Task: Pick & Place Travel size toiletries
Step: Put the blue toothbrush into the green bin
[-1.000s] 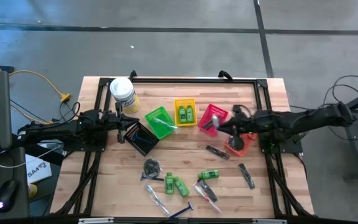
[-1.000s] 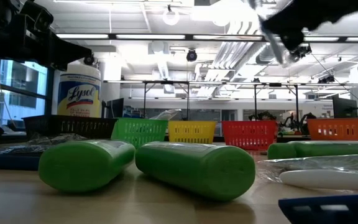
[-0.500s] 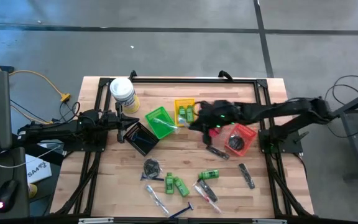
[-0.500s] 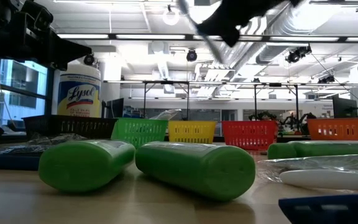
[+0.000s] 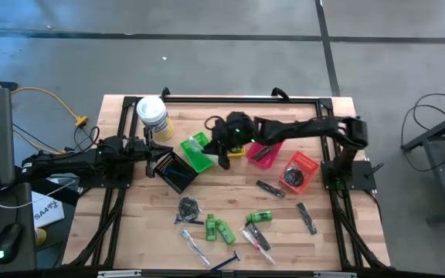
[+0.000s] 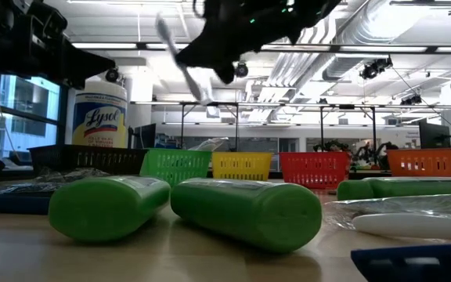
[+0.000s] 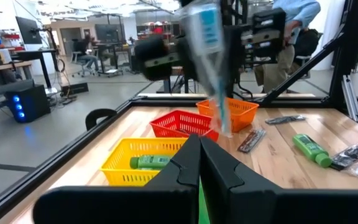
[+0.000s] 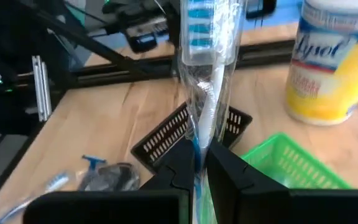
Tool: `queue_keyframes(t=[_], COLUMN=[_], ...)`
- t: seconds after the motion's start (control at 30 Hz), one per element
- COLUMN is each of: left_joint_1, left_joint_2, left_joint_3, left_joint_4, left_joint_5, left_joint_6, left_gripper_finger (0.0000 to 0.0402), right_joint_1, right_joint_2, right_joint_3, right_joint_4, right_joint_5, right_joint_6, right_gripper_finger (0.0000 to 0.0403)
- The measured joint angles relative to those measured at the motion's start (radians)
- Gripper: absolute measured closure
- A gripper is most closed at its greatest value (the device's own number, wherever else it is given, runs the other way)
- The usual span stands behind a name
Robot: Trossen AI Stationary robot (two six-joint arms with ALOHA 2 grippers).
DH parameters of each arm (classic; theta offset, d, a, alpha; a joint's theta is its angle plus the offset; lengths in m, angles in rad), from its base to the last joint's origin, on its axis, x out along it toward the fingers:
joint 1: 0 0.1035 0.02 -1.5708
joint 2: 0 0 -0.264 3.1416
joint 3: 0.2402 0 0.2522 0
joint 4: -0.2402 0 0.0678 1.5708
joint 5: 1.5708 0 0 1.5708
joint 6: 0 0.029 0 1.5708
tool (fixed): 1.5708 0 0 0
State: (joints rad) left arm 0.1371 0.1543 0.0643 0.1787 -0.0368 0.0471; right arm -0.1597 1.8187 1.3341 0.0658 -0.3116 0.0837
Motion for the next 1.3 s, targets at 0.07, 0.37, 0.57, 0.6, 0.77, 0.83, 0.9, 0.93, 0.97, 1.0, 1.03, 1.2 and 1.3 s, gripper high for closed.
queue_keyframes(t=[0.07,0.37,0.57,0.6,0.77,0.83,0.9,0.93,0.97,1.0,1.03,1.2,1.3], left_joint_1=[0.0,0.0,0.0,0.0,0.0,0.0,0.0,0.0,0.0,0.0,0.0,0.0,0.0], left_joint_2=[0.0,0.0,0.0,0.0,0.0,0.0,0.0,0.0,0.0,0.0,0.0,0.0,0.0], left_joint_3=[0.0,0.0,0.0,0.0,0.0,0.0,0.0,0.0,0.0,0.0,0.0,0.0,0.0], left_joint_4=[-0.002,0.003,0.003,0.003,0.003,0.003,0.003,0.003,0.003,0.004,0.005,0.005,0.004], left_joint_5=[0.0,0.0,0.0,0.0,0.0,0.0,0.0,0.0,0.0,0.0,0.0,0.0,0.0], left_joint_6=[0.0,0.005,0.0,0.0,0.0,0.0,0.0,0.0,0.0,0.0,0.0,0.0,0.0], left_gripper_finger=[0.0402,0.0402,0.0402,0.0402,0.0402,0.0402,0.0402,0.0402,0.0402,0.0402,0.0402,0.0402,0.0402], right_joint_1=[-0.018,-0.016,-0.011,-0.006,-0.003,-0.013,-0.025,-0.031,-0.035,-0.038,-0.038,-0.037,-0.037], right_joint_2=[0.041,0.247,0.308,0.312,0.315,0.314,0.313,0.313,0.313,0.315,0.321,0.367,0.38], right_joint_3=[0.057,0.354,0.485,0.495,0.501,0.501,0.501,0.501,0.501,0.501,0.501,0.5,0.501], right_joint_4=[-0.087,-0.452,-0.587,-0.575,-0.544,-0.567,-0.588,-0.589,-0.588,-0.584,-0.578,-0.477,-0.412], right_joint_5=[-0.026,0.069,0.086,0.081,0.065,0.049,0.004,-0.017,-0.026,-0.028,-0.026,0.019,0.028], right_joint_6=[0.023,0.079,0.082,0.072,0.085,0.121,0.164,0.178,0.181,0.181,0.181,0.161,0.158], right_gripper_finger=[0.0382,0.0382,0.0382,0.0382,0.0382,0.0382,0.0382,0.0382,0.0382,0.0382,0.0382,0.0382,0.0382])
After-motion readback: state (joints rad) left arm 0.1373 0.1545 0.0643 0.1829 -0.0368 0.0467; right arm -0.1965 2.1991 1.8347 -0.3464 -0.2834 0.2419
